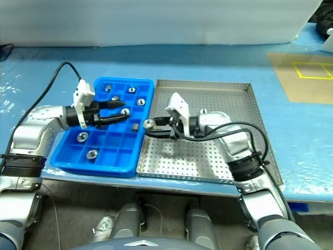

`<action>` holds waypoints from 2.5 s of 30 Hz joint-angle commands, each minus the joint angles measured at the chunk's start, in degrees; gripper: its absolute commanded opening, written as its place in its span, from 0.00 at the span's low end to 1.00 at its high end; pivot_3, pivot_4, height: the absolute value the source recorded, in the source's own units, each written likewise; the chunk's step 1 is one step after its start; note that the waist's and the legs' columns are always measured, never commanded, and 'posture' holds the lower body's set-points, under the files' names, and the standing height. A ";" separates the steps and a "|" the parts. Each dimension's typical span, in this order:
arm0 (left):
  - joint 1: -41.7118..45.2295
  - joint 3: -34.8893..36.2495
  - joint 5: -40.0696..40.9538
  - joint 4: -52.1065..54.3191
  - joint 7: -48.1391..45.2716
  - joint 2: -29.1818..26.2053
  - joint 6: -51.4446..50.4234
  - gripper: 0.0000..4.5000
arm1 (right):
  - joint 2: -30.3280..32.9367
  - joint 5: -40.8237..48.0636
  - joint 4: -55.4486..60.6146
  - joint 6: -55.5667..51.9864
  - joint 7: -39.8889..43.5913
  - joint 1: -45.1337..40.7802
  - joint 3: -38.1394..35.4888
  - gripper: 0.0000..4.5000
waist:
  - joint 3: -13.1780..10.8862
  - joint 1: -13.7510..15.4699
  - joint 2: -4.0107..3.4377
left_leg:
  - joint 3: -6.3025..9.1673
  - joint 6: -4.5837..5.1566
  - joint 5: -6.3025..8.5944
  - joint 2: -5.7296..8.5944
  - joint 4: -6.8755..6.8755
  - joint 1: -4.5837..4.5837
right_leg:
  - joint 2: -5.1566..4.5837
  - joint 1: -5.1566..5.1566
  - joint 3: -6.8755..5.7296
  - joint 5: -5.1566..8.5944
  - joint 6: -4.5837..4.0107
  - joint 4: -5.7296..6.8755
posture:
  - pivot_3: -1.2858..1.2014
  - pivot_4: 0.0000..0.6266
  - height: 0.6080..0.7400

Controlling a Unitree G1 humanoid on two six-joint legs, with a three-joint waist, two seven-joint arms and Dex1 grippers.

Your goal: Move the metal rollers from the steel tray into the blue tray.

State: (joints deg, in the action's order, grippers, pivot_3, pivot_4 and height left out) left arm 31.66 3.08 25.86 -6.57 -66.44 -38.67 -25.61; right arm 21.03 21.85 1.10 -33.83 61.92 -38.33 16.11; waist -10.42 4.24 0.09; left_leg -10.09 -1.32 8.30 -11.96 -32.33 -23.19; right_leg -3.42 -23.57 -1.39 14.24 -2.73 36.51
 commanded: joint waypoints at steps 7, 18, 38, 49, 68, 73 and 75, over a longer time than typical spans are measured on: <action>-12.98 8.51 7.26 16.90 1.09 -6.60 -5.65 0.70 | -6.05 -2.56 -10.54 5.97 6.93 -3.01 6.51 0.36 | 0.01 1.33 0.03 | 0.04 -0.05 -0.03 -0.02 0.09 -0.13 | 0.01 -0.23 -0.08 0.04 -0.07 0.09 | 0.60 0.24 1.00; -32.72 21.04 16.58 32.14 -0.36 -14.47 -13.65 0.70 | -11.45 -6.19 -18.59 11.29 12.16 -5.73 9.56 0.36 | -0.01 3.74 0.06 | 0.11 -0.07 -0.03 -0.35 0.17 -0.25 | 0.03 -0.42 -0.18 0.13 -0.21 0.16 | 0.65 0.24 1.00; -32.90 16.55 18.85 32.54 -0.09 -15.35 -13.76 0.70 | -12.22 -9.70 -21.83 12.99 11.78 -5.23 7.71 0.87 | 0.00 5.85 0.05 | 0.10 -0.14 -0.06 -0.45 0.17 -0.15 | 0.07 -0.41 -0.09 0.14 -0.21 0.20 | 0.62 0.24 1.00; -13.82 3.30 12.22 18.71 -1.31 -9.21 -7.58 0.70 | -2.62 -7.84 -21.99 12.10 2.38 -8.10 -7.41 0.87 | 0.04 5.31 0.08 | -0.02 -0.52 -0.30 -0.15 0.07 -0.15 | 0.11 -0.34 -0.05 0.09 -0.16 0.34 | 0.54 0.24 1.00; 10.49 -6.17 3.93 -4.87 -7.35 5.02 -1.57 0.70 | 2.33 -14.00 -42.57 28.61 -19.28 -8.84 -17.46 0.87 | 0.06 -0.78 0.11 | -0.06 -0.29 -0.20 -0.01 -0.10 -0.26 | 0.20 -0.24 -0.11 -0.04 0.01 0.39 | 0.47 0.24 1.00; 10.13 -8.08 2.67 -4.91 -8.18 6.38 -0.90 0.70 | 1.26 -14.30 -47.09 29.98 -21.34 -9.00 -17.59 0.87 | 0.05 -0.64 0.11 | -0.07 -0.23 -0.17 -0.01 -0.19 -0.30 | 0.18 -0.24 -0.12 0.07 -0.18 0.39 | 0.47 0.24 1.00; 9.88 -8.03 2.50 -4.62 -8.13 6.63 -0.98 0.70 | 0.84 -14.56 -48.40 30.54 -21.40 -8.71 -17.26 0.87 | 0.05 -0.65 0.10 | -0.07 -0.19 -0.14 -0.04 -0.30 -0.35 | 0.18 -0.24 -0.12 0.07 -0.18 0.39 | 0.47 0.24 1.00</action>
State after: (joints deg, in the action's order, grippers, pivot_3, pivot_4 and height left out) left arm 40.85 -5.26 28.65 -12.52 -74.15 -31.87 -27.27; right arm 21.96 7.66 -47.16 -5.07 40.81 -46.81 -0.48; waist -10.37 3.59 0.19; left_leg -10.15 -1.49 8.17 -12.00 -32.67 -23.55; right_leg -3.24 -23.81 -1.51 14.31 -2.91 36.91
